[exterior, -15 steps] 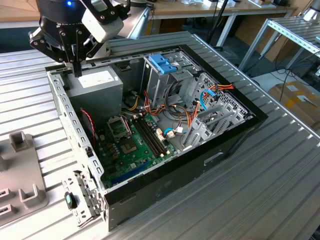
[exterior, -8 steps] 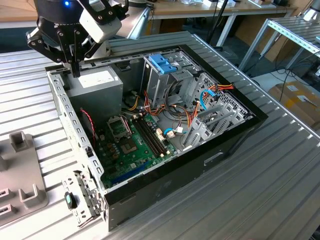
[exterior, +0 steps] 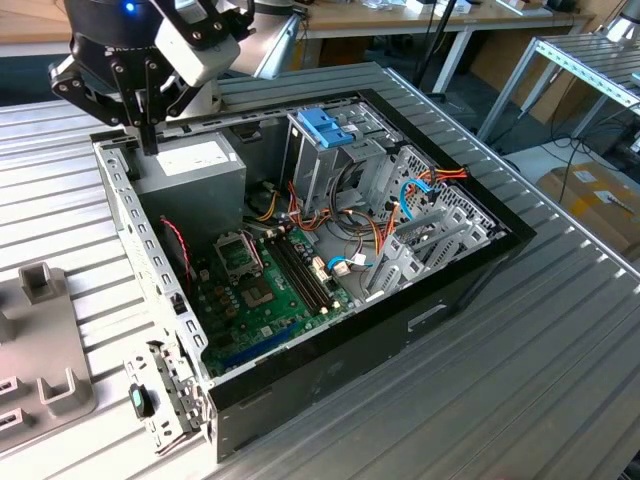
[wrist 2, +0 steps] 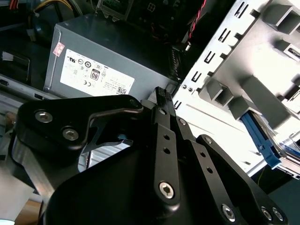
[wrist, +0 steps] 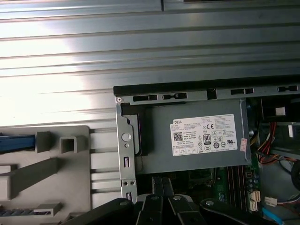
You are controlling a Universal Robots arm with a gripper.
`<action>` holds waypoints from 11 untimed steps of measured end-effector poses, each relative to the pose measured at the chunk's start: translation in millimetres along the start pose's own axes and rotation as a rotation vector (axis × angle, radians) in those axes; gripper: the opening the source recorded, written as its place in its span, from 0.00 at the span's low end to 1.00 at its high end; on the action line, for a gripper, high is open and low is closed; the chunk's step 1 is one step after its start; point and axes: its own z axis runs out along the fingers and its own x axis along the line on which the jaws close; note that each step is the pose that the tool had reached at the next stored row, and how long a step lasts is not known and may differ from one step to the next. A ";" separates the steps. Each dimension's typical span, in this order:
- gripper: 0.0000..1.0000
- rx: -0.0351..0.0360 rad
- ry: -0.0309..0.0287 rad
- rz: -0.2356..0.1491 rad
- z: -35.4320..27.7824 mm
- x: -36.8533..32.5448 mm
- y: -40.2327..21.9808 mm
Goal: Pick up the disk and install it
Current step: 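Reach for the disk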
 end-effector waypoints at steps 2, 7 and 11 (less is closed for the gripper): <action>0.11 0.0000 0.0000 0.000 0.0 0.5 0.0; 0.11 0.0000 0.0000 0.000 0.0 1.8 -0.1; 0.11 0.0000 0.0000 0.000 0.0 3.3 -0.2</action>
